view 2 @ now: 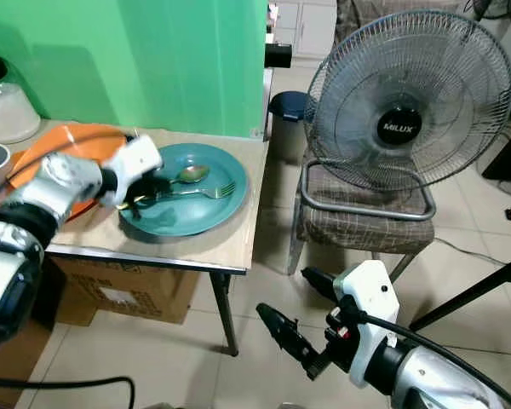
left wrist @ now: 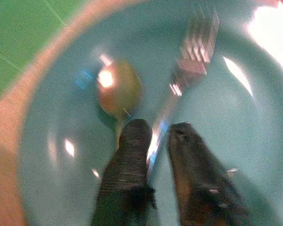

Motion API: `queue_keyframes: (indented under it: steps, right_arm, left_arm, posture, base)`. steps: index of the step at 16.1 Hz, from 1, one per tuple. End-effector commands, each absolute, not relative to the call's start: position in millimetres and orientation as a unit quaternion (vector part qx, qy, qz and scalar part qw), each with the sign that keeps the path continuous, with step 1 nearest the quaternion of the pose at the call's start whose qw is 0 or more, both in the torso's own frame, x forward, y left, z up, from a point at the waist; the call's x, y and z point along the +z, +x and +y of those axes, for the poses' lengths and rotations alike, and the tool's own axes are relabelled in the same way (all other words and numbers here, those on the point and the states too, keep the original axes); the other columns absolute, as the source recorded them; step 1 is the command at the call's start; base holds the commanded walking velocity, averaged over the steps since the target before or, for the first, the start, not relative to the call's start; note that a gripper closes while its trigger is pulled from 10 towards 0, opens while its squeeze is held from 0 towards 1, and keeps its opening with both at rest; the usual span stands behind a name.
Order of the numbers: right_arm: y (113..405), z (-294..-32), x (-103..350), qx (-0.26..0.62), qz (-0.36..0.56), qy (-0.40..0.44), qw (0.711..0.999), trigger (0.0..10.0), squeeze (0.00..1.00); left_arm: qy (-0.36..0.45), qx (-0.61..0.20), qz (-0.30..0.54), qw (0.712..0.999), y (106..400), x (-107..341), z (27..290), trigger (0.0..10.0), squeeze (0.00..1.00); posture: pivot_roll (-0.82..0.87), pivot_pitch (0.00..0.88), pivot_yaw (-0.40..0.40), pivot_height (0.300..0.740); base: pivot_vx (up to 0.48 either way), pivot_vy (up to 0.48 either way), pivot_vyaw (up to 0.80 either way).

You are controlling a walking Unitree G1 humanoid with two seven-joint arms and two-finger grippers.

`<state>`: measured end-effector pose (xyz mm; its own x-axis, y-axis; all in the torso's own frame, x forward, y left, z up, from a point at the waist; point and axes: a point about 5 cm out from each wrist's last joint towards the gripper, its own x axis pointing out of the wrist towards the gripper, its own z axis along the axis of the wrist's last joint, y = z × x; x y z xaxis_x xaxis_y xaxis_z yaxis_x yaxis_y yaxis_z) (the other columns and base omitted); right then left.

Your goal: Setting the table

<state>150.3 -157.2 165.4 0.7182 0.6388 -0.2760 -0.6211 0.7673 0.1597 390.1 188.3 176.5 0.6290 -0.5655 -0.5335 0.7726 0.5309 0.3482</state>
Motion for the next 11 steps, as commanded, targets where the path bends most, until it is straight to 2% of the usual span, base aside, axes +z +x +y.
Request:
queue_keyframes:
  steps: [1,4,8,11]
  right_arm:
    - [150.6,-156.7,166.2,0.333,0.154,0.024,0.93,10.0,0.0]
    - [155.8,-150.9,158.5,0.305,0.144,0.041,0.941,10.0,0.0]
    - [168.4,-148.1,148.5,0.234,0.132,0.051,0.962,10.0,0.0]
    - [185.4,-152.8,137.8,0.131,0.113,0.039,0.984,10.0,0.0]
  left_arm:
    - [0.276,-0.387,0.151,0.867,394.3,193.3,188.9,10.0,1.0]
    - [0.258,-0.41,0.113,0.868,392.5,199.9,187.7,10.0,1.0]
    - [0.208,-0.398,0.067,0.891,386.8,191.0,189.5,10.0,1.0]
    - [0.157,-0.293,0.0,0.943,365.7,170.1,184.5,10.0,1.0]
  posture:
    - [-0.27,0.048,0.059,0.74]
    - [-0.25,0.018,0.1,0.74]
    - [-0.22,0.0,0.116,0.74]
    - [-0.21,0.0,0.106,0.74]
  base:
    - [0.0,0.0,0.0]
    - [0.0,0.0,0.0]
    - [0.0,0.0,0.0]
    - [0.0,0.0,0.0]
